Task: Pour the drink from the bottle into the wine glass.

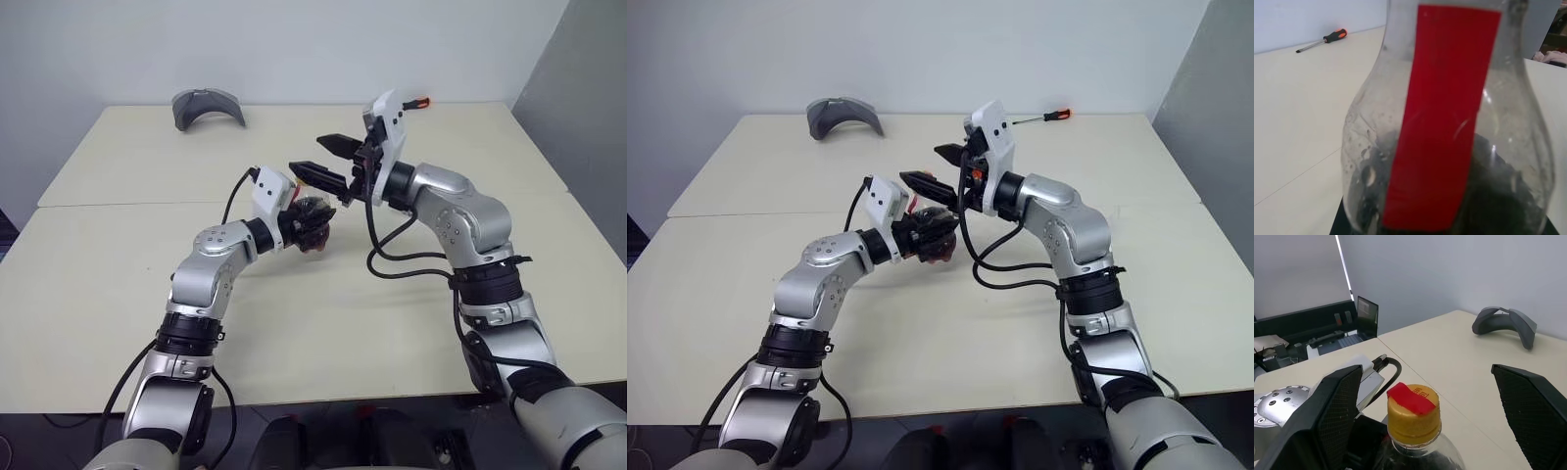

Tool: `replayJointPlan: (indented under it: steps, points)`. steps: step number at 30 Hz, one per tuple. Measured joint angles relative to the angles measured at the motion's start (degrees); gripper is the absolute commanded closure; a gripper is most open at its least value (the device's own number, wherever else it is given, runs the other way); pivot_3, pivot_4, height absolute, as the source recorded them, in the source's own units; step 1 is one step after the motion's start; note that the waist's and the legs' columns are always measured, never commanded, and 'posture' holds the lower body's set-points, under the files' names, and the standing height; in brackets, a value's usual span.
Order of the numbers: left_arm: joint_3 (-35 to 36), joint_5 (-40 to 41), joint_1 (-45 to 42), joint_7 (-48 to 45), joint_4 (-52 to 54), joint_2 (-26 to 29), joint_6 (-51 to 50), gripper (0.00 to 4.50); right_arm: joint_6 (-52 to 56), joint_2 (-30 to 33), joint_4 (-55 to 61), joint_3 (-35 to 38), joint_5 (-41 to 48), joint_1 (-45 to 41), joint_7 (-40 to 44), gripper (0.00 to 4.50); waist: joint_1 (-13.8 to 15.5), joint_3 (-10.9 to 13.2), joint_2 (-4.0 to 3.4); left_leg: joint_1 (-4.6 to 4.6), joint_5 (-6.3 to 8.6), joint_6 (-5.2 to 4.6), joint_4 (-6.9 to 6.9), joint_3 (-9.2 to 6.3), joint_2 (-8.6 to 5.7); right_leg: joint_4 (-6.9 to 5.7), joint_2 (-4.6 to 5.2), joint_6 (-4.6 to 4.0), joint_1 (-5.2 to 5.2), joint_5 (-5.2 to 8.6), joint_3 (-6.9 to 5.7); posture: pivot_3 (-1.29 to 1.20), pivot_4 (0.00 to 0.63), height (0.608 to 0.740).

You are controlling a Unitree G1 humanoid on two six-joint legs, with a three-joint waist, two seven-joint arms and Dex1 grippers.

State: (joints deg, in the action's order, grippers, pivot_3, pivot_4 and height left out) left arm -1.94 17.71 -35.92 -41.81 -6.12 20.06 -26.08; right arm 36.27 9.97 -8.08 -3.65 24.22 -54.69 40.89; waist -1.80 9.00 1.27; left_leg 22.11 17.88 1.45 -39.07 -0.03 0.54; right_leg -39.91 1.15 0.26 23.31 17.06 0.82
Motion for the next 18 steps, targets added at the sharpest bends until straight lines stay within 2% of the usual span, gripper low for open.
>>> replayJointPlan:
  steps: [17, 18]
  points:
    - [0.0, -0.1, 0.0, -0.3, -0.3, 0.2, -0.2, 3.08, -1.1, 0.1, -1.5, -0.9, -0.5, 1.1, 1.4, 0.00, 0.0, 0.0, 0.00, 0.01, 0.00, 0.00, 0.00, 0.00, 0.00, 0.01, 0.00, 0.00, 0.00, 0.00, 0.00, 0.00, 0.150, 0.740]
    - [0.0, -0.2, 0.0, -0.3, -0.3, 0.2, -0.2, 3.08, -1.3, 0.1, -1.6, -0.9, -0.6, 1.1, 1.5, 0.18, 0.0, 0.0, 0.00, 0.01, 0.00, 0.00, 0.01, 0.00, 0.00, 0.01, 0.00, 0.00, 0.00, 0.00, 0.00, 0.00, 0.150, 0.740]
